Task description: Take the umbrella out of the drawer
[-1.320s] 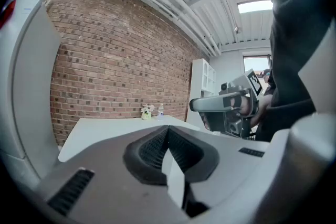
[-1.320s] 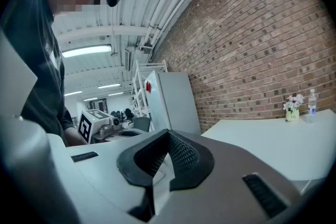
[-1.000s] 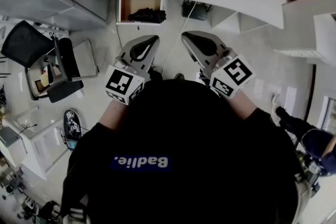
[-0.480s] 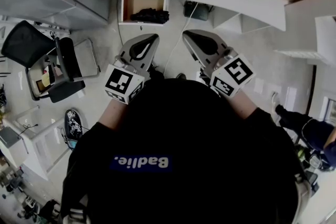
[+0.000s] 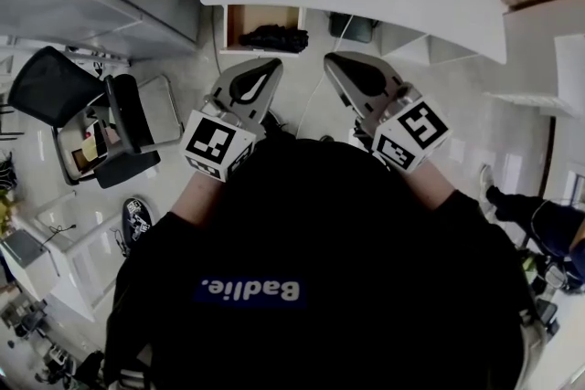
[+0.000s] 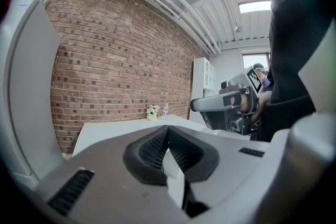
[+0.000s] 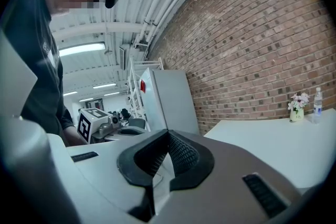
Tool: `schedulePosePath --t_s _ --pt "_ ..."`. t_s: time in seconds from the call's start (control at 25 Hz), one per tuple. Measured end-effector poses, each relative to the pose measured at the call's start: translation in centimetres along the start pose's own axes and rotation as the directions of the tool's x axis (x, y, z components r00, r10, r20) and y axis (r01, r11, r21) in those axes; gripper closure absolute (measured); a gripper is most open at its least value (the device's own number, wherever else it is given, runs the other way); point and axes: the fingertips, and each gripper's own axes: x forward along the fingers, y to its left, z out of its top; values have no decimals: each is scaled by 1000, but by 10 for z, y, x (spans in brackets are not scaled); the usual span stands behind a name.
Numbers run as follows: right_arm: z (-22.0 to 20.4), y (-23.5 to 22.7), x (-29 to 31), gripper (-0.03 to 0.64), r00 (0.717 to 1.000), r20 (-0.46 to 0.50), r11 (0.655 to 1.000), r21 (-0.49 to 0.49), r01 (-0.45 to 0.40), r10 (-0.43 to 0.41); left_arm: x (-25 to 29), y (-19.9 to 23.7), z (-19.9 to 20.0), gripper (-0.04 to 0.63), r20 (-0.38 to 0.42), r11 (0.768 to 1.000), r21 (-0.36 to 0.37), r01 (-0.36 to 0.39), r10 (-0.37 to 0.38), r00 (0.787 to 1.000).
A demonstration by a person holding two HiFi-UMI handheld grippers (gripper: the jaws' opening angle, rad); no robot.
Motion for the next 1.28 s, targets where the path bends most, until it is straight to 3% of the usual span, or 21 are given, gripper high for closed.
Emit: schedulePosePath --t_s 0.64,0.96,1.28 --pt "16 -24 77 591 993 -9 993 11 120 -120 13 102 -13 594 -26 998 21 59 -58 998" --pt "18 -38 88 591 974 -7 974 27 227 -227 22 140 -35 592 -72 995 28 98 -96 993" --pt "14 -63 90 591 961 -39 960 49 277 -275 40 158 -67 591 -158 991 44 123 -115 981"
